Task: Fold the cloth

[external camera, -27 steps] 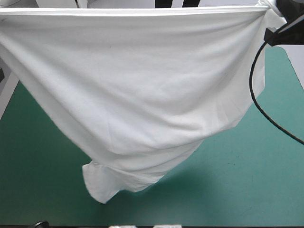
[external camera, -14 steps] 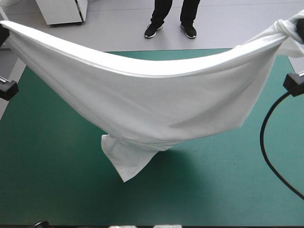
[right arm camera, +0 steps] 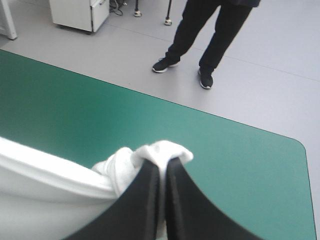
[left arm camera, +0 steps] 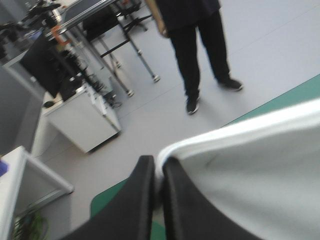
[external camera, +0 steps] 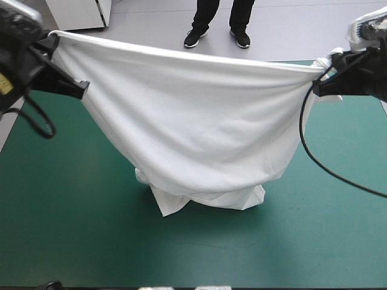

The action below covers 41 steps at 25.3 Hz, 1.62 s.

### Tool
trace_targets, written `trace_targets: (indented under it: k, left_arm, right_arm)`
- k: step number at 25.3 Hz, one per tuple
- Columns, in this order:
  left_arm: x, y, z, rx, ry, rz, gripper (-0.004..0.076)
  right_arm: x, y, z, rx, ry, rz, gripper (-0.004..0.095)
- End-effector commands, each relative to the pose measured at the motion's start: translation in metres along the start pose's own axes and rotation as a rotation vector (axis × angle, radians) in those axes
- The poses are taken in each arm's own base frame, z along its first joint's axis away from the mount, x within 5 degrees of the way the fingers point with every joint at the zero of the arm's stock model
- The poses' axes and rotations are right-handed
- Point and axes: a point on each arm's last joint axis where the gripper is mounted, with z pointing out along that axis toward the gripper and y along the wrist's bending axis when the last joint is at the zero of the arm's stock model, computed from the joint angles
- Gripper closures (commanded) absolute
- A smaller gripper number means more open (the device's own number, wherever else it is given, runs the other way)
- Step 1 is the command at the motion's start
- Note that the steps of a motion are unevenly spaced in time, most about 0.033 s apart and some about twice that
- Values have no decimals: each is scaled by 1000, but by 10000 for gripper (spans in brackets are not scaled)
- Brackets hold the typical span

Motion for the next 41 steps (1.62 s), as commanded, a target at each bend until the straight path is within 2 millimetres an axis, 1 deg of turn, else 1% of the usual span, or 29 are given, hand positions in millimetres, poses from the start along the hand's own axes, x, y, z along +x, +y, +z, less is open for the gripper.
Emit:
trace_targets:
  k: [1, 2, 4, 5, 6, 7, 8, 11, 14, 17, 20, 21, 25, 28, 30, 33, 36, 41]
  left_arm:
    - [-8, -8, 42, -130, 16, 54, 732]
    - [-8, -12, 52, -121, 22, 53, 732]
    - [-2, -18, 89, -89, 59, 7, 732]
    - [5, -19, 115, -46, 82, -38, 732]
    - [8, -19, 124, -28, 89, -62, 732]
    - [18, -19, 148, 20, 119, -107, 732]
    - [25, -19, 164, 59, 143, -140, 732]
    - [49, -25, 208, 139, 227, -171, 732]
    - [68, -38, 249, 196, 256, -175, 732]
    - [84, -48, 277, 212, 285, -178, 732]
    - [105, -55, 305, 214, 331, -178, 732]
    - [110, -57, 311, 217, 342, -181, 732]
    - [128, -64, 334, 217, 362, -196, 733]
    - [140, -67, 348, 214, 370, -200, 732]
    - [148, -69, 355, 215, 386, -213, 732]
    - [157, -72, 363, 232, 405, -241, 732]
    - [165, -71, 368, 260, 415, -304, 733]
    - [173, -69, 367, 308, 474, -322, 726]
  right_arm:
    - [-10, -14, 48, 77, -37, 3, 921]
    - [-9, -15, 63, 73, -12, 5, 921]
    - [-4, -18, 105, 51, 46, 20, 921]
    - [0, -20, 126, 46, 77, 24, 921]
    - [3, -21, 137, 44, 93, 21, 921]
    - [7, -22, 154, 40, 120, 24, 921]
    - [12, -23, 167, 37, 139, 26, 921]
    - [26, -24, 199, 30, 188, 31, 921]
    - [40, -25, 228, 22, 228, 37, 921]
    - [55, -25, 250, 5, 275, 39, 921]
    - [68, -22, 271, -31, 309, 34, 921]
    - [75, -22, 280, -42, 324, 46, 921]
    - [94, -17, 305, -101, 364, 40, 921]
    - [108, -16, 319, -117, 408, 39, 921]
    - [115, -18, 325, -123, 425, 56, 921]
    - [121, -23, 330, -123, 437, 66, 921]
    - [124, -30, 331, -118, 441, 86, 921]
    - [128, -42, 327, -165, 455, 121, 910]
